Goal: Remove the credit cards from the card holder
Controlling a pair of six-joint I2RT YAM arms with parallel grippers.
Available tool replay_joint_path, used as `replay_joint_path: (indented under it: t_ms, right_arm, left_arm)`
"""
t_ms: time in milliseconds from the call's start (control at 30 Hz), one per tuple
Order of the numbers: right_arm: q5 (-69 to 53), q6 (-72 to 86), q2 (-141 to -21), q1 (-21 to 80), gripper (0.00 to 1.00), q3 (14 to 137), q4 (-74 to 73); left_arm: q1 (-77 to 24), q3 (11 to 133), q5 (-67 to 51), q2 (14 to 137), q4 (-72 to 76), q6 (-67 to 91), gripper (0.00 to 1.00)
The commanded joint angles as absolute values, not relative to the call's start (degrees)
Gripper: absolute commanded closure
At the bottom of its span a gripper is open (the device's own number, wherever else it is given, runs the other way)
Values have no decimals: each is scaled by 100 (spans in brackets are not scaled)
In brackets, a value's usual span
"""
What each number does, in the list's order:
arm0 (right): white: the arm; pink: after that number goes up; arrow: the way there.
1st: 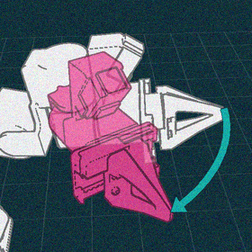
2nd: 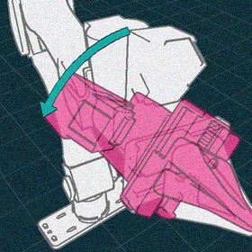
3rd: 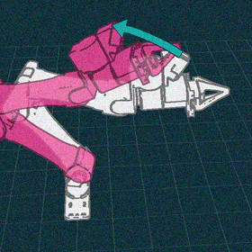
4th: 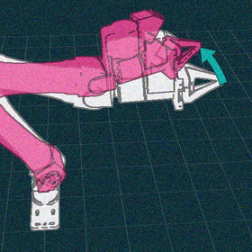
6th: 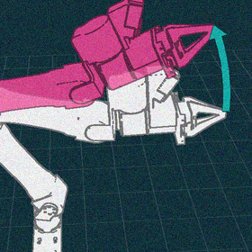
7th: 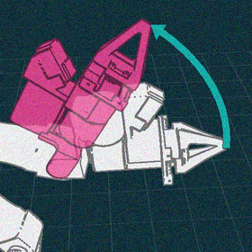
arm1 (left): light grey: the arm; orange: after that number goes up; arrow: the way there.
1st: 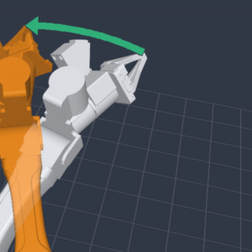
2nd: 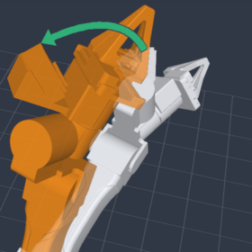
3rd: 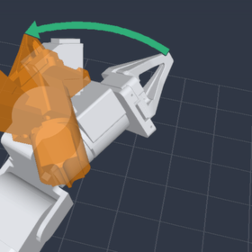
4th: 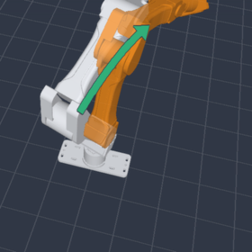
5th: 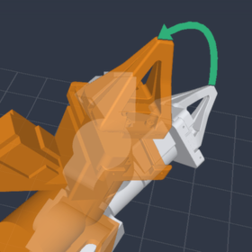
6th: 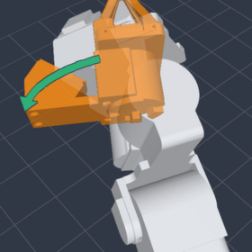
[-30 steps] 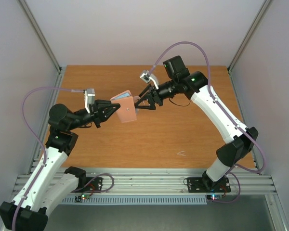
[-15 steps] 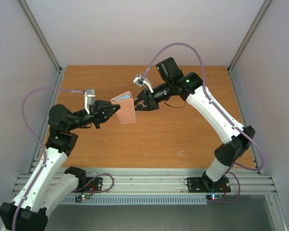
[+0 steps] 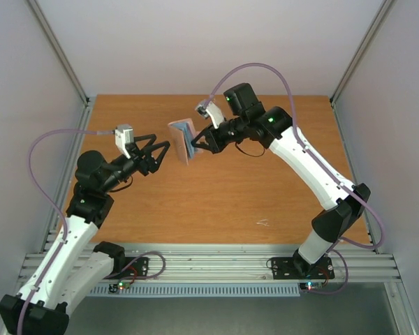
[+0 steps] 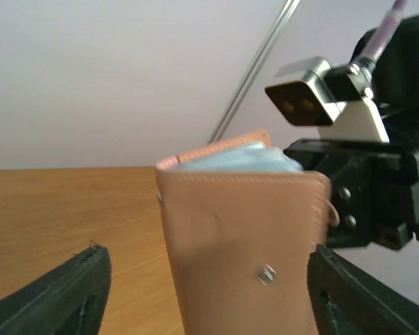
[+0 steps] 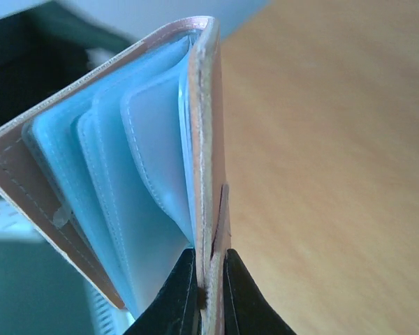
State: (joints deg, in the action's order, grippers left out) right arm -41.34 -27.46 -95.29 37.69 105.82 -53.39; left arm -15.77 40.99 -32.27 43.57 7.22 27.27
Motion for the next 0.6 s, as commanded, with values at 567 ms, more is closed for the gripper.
replay_joint_path:
  t_ms: [567]
  right_arm:
    - [-1384,-1670,-9312,4615,99,10846,-4512]
  left_arm:
    - [-1613,3880,-2913,4517,683,2621,22]
